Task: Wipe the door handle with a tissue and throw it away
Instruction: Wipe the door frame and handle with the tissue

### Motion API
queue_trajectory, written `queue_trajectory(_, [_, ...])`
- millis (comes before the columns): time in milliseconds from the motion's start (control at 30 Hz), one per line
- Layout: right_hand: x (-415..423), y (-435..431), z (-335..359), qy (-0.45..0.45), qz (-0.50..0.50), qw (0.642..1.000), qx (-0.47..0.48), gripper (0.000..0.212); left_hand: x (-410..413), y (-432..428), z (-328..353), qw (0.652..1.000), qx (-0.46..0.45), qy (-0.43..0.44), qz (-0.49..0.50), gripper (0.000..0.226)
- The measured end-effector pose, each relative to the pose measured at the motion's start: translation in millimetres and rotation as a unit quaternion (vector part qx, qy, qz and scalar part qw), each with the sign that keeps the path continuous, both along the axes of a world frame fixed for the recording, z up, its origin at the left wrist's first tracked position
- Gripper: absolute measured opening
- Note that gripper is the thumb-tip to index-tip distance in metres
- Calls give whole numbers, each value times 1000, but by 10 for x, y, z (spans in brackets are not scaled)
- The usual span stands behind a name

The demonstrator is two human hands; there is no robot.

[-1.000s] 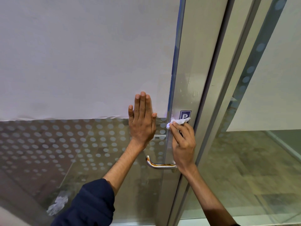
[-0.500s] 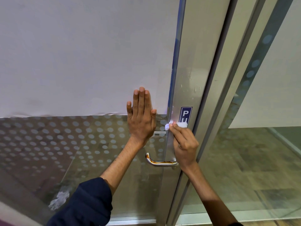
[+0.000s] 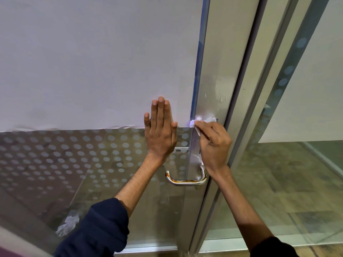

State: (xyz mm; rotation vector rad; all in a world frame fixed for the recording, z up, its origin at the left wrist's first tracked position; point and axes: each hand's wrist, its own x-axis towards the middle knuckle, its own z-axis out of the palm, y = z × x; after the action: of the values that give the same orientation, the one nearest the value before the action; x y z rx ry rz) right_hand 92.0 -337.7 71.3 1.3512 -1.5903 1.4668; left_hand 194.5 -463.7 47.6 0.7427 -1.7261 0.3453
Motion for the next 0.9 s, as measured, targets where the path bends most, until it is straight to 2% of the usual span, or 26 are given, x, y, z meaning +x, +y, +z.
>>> queue_trajectory(167, [16, -45, -86, -31, -4, 1000, -4, 16, -4, -7, 2, 1000, -1, -1, -4, 59])
queue_trajectory(267, [34, 48, -439, -12, 4, 999, 46, 16, -7, 9, -7, 1000, -1, 2, -7, 58])
queue_trajectory(367, [60, 145, -749, -19, 10, 995, 100, 26, -2, 1, -2, 1000, -6, 2, -7, 58])
queue_trajectory(500, [81, 174, -719, -22, 13, 992, 122, 28, 5, 16, 8, 1000, 2, 4, -11, 58])
queue_trajectory(567, [97, 161, -561, -22, 16, 994, 109, 25, -3, 8, -6, 1000, -1, 5, -11, 58])
queue_trajectory(733, [31, -19, -6, -17, 9, 1000, 0, 15, -5, 9, 14, 1000, 5, 1, -15, 58])
queue_trajectory(900, [2, -83, -41, -20, 9, 1000, -21, 17, 5, 7, 18, 1000, 1, 3, -15, 58])
